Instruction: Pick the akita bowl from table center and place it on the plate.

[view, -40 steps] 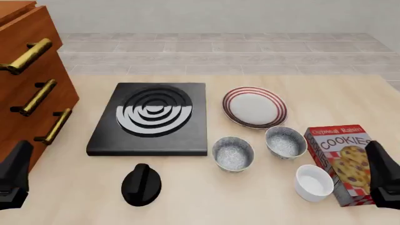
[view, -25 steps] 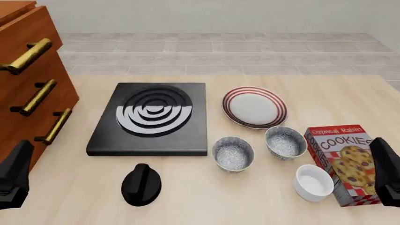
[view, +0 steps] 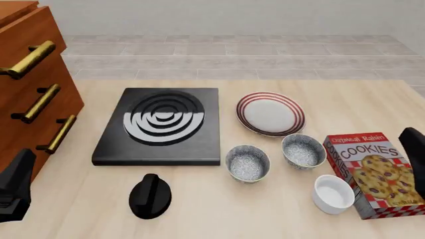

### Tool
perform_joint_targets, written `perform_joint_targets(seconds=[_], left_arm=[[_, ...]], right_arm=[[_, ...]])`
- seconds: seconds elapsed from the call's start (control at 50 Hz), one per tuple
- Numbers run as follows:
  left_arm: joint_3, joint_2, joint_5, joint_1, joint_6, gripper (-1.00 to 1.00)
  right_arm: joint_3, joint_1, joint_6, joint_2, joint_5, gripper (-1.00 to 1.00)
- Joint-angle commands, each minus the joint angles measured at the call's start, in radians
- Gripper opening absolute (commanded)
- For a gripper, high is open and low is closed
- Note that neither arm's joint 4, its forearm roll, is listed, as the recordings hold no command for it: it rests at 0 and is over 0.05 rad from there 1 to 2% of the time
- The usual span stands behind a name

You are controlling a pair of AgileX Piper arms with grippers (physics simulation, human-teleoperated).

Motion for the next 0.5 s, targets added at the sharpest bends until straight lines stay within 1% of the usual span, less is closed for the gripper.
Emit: perform_joint_targets(seconds=[0.02, 0.04, 0.06, 0.1, 0.14, 0.24, 0.26, 0.3, 0.34, 0.44, 0.48, 0.5], left_arm=[[0.000, 0.000, 0.000, 0.000, 0.000, 1.00], [0.000, 0.000, 0.000, 0.000, 0.000, 1.00], [0.000, 0.000, 0.000, 0.000, 0.000, 1.00], [0.000, 0.001, 0.000, 0.000, 0.000, 1.00], [0.000, 0.000, 0.000, 0.000, 0.000, 1.00], [0.000, 0.000, 0.000, 0.000, 0.000, 1.00], [0.000, 0.000, 0.000, 0.000, 0.000, 1.00], [0.000, 0.000, 0.000, 0.000, 0.000, 1.00], [0.000, 0.000, 0.000, 0.000, 0.000, 1.00], [0.000, 0.000, 0.000, 0.000, 0.000, 1.00], [0.000, 0.000, 0.000, 0.000, 0.000, 1.00], [0.000, 0.000, 0.000, 0.000, 0.000, 1.00]], right_arm=[[-0.070, 0.086, -0.059, 0.128, 0.011, 1.00], [-0.070, 0.086, -0.059, 0.128, 0.011, 1.00], [-0.075, 0.102, -0.083, 0.147, 0.004, 1.00], [-0.077, 0.106, -0.079, 0.159, -0.003, 1.00], [-0.083, 0.119, -0.100, 0.202, -0.023, 1.00], [-0.110, 0.160, -0.118, 0.251, -0.022, 1.00], [-0.115, 0.175, -0.135, 0.265, -0.021, 1.00], [-0.122, 0.199, -0.148, 0.283, -0.018, 1.00], [-0.121, 0.222, -0.184, 0.294, -0.020, 1.00], [-0.138, 0.250, -0.200, 0.351, -0.025, 1.00], [-0.143, 0.272, -0.222, 0.381, -0.029, 1.00], [-0.147, 0.280, -0.221, 0.398, -0.028, 1.00]])
